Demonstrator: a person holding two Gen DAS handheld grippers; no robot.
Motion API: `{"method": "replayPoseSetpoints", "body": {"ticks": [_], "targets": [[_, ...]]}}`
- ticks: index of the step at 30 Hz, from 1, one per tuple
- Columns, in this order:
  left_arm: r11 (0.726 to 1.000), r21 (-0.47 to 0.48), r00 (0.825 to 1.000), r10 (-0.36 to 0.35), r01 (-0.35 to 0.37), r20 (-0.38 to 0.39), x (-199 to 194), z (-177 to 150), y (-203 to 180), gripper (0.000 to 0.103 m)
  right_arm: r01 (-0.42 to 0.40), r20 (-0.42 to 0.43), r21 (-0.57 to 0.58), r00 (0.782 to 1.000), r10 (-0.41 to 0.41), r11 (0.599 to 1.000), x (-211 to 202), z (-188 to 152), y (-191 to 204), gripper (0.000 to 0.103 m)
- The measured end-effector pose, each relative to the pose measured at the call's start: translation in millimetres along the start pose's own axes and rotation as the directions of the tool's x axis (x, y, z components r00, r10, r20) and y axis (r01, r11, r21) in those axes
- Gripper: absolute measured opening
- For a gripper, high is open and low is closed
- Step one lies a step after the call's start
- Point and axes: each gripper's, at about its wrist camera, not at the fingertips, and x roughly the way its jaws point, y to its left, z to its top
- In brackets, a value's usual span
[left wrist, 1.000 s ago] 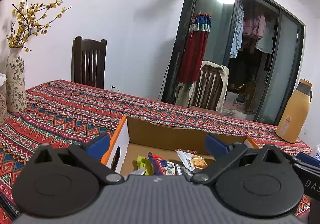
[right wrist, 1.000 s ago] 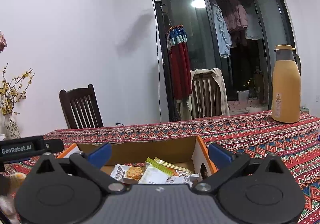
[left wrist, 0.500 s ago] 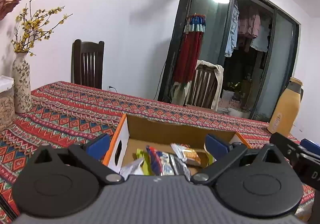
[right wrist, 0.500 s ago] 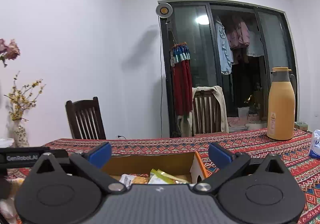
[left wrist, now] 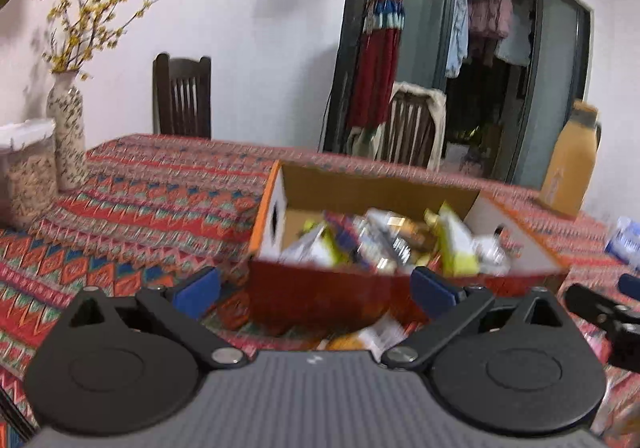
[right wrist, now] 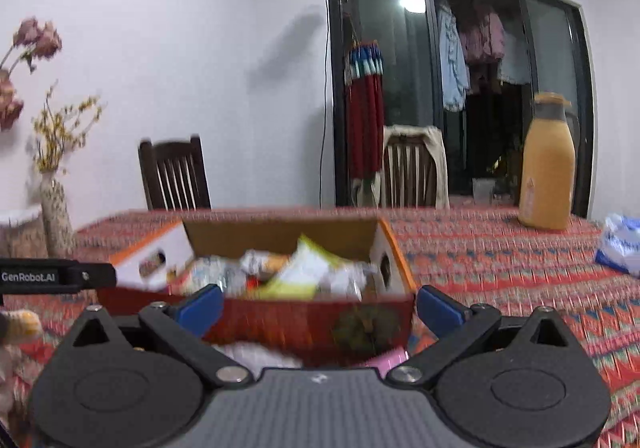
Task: Organize snacks
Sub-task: 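Withdraw both open tools from the box toward the snack pile, then grasp a white cookie packet from the pile with the right tool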
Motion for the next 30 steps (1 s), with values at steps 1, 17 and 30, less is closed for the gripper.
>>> {"method": "replayPoseSetpoints", "body": {"ticks": [1, 17, 30], "targets": [[1.000, 0.002, 1.000, 0.001, -0.001, -0.011, 1, -5, 3, 0.103, 0.006, -0.019, -0.004, 1.000, -0.006, 1.000, -1, -6, -1, 0.103], [1.000, -0.010, 0.999, -0.017, 0.017, -0.027, 8, -26, 12, 0.103, 0.051, -0.185, -0.027, 0.981, -0.055, 0.998, -3, -47, -9, 0.103], [0.999, -0.027, 0.999, -0.033, 0.032, -0.034, 10, -25, 14, 0.103, 0.057, -0.212, -0.025, 0.975, -0.061, 0.998, -1, -54, -14, 0.101]]}}
